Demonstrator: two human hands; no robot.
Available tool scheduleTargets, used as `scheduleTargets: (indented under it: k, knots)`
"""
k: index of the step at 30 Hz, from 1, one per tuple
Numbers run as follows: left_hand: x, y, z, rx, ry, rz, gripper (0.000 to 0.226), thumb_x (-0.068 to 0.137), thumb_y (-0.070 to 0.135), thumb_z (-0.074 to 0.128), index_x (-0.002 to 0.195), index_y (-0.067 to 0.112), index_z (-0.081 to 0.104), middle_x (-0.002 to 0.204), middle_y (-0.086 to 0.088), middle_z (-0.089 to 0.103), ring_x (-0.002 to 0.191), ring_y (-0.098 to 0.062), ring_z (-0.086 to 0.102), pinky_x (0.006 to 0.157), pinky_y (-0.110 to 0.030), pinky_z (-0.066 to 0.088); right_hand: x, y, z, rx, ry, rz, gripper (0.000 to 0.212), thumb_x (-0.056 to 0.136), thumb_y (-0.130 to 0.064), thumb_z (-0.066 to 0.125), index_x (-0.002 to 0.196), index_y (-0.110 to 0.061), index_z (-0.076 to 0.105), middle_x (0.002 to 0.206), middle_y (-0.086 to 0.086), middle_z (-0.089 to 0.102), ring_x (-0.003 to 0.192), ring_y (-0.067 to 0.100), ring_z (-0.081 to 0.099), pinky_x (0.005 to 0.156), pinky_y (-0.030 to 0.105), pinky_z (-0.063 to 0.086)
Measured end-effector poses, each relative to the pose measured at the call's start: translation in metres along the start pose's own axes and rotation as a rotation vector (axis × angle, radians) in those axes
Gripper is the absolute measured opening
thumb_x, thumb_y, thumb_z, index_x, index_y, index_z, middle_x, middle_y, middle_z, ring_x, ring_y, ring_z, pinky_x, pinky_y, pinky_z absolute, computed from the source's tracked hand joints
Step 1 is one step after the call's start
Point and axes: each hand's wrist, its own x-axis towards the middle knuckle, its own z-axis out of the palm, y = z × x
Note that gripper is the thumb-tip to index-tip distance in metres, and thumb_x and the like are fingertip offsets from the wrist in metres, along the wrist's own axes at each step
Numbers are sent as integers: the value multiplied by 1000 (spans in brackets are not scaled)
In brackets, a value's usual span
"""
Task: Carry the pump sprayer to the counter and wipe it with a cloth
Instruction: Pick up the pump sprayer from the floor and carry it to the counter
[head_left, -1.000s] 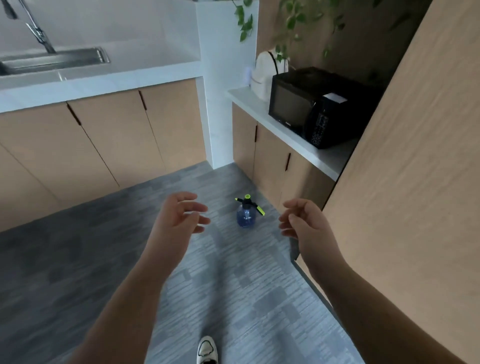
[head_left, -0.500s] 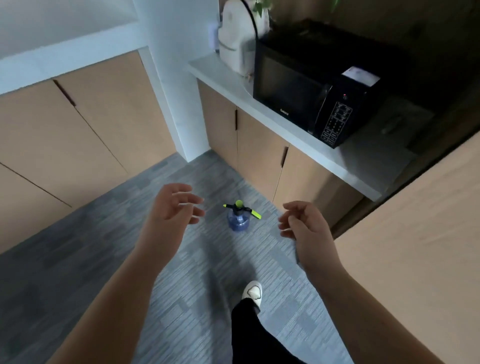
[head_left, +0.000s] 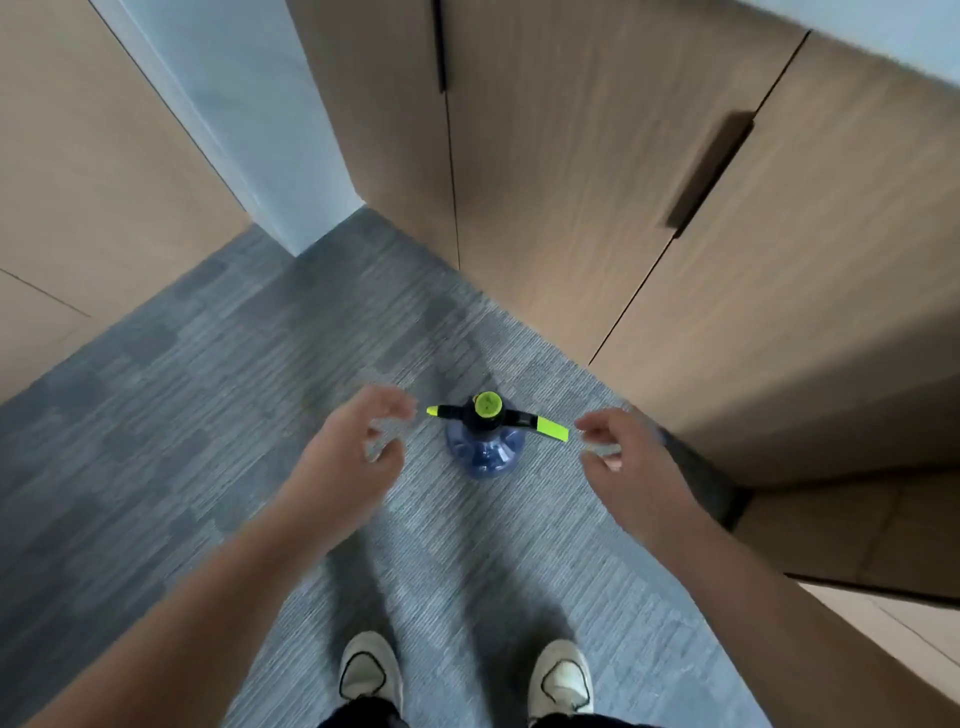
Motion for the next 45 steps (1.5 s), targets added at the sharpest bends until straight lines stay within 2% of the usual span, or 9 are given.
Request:
scheduleTargets:
  k: [4, 7, 13, 20, 24, 30, 33, 37, 45]
  knots:
    - [94, -126, 78, 285, -183, 31, 66, 85, 22, 68, 138, 44, 35, 142, 15, 44, 136, -13, 33, 109, -33, 27, 95, 107, 76, -293, -83, -126, 56, 84, -31, 71, 134, -27, 48, 128, -9, 51, 127, 15, 43, 105, 26, 28]
    - [143, -178, 123, 332, -266, 79, 75, 82, 35, 71, 146, 36, 31, 146, 6, 44, 138, -18, 33, 107, -38, 31, 144, 151, 111, -466, -48, -254, 65, 79, -40, 74, 136, -24, 47, 132, 0, 57, 126, 21, 47, 107, 36, 34]
    - [175, -204, 161, 459, -224, 193, 33, 87, 30, 69, 119, 32, 61, 108, 11, 70, 99, -14, 64, 76, -28, 47, 171, 181, 135, -527, -80, -288, 27, 79, -37, 73, 101, -31, 60, 89, -11, 60, 88, 16, 58, 76, 32, 46]
    - [166, -178, 133, 385, -143, 136, 15, 85, 31, 69, 98, 37, 66, 73, 14, 68, 65, 1, 61, 51, -19, 42, 159, 158, 119, -444, -54, -303, 14, 81, -34, 72, 93, -32, 64, 82, -12, 63, 80, 14, 58, 70, 34, 48]
    - [138, -115, 77, 326, -92, 34, 21, 78, 38, 71, 91, 41, 55, 75, 14, 66, 67, -3, 60, 51, -26, 48, 123, 89, 69, -353, -85, -336, 12, 82, -33, 71, 91, -31, 63, 80, -9, 65, 80, 12, 58, 69, 40, 50]
    - [64, 48, -59, 267, 2, 27, 30, 73, 37, 80, 85, 44, 53, 70, 30, 60, 65, 17, 52, 51, -12, 33, 31, -85, -48, -284, -35, -323, 26, 77, -41, 64, 100, -44, 52, 80, -19, 62, 87, -12, 49, 69, 23, 45]
    - [16, 141, -141, 206, 12, 2, 32, 74, 34, 81, 77, 47, 52, 71, 28, 61, 69, 15, 53, 54, -15, 36, -19, -187, -113, -285, -35, -349, 35, 76, -30, 73, 100, -42, 51, 78, -21, 61, 82, -15, 48, 64, 29, 49]
    - [-61, 251, -248, 110, 29, -24, 32, 78, 25, 80, 77, 44, 54, 83, 17, 68, 79, -3, 65, 69, -25, 50, -92, -315, -190, -230, -112, -412, 47, 79, -24, 75, 91, -63, 52, 93, -22, 63, 93, -12, 53, 67, 15, 41]
    - [-213, 347, -392, 54, 302, 23, 29, 75, 18, 83, 82, 35, 61, 81, 17, 69, 79, 5, 63, 72, -13, 46, -193, -498, -239, -145, -203, -582, 17, 81, -35, 72, 90, -44, 61, 89, -22, 66, 84, -5, 62, 65, 7, 43]
